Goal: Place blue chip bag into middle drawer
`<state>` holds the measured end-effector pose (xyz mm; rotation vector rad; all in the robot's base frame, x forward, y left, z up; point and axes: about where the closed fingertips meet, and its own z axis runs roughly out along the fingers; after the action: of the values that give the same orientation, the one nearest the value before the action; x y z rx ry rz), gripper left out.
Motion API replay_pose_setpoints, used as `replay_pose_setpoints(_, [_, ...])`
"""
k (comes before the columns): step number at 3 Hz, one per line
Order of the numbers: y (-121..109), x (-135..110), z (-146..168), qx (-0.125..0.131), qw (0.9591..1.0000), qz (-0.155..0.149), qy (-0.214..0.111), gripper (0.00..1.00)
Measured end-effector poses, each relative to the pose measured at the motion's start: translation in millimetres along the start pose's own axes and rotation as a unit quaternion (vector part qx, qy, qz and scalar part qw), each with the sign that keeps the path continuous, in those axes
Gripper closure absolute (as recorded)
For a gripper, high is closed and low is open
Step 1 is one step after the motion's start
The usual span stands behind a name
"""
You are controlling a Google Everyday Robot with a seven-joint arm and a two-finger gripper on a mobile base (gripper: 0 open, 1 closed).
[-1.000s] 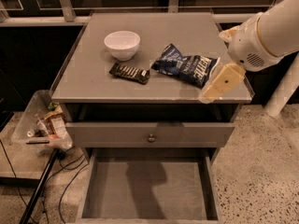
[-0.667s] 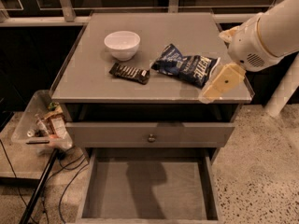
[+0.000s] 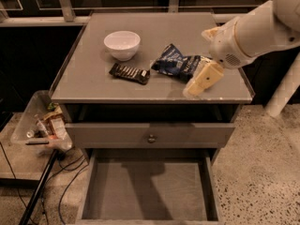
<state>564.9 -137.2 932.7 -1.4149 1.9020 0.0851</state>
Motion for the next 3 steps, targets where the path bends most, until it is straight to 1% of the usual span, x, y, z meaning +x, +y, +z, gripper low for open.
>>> replay_pose_setpoints(1, [-14.9,-5.1,29.8,-0.001,0.9997,0.003,-0.023,0.0])
replay_pose_setpoints(2, [-24.6,-7.4,50.1,-0.005,0.9994,0.007,-0.035,0.0])
replay_pose_setpoints(3, [-35.7,-6.8,80.7,-0.018,0.999,0.008,-0.04,0.0])
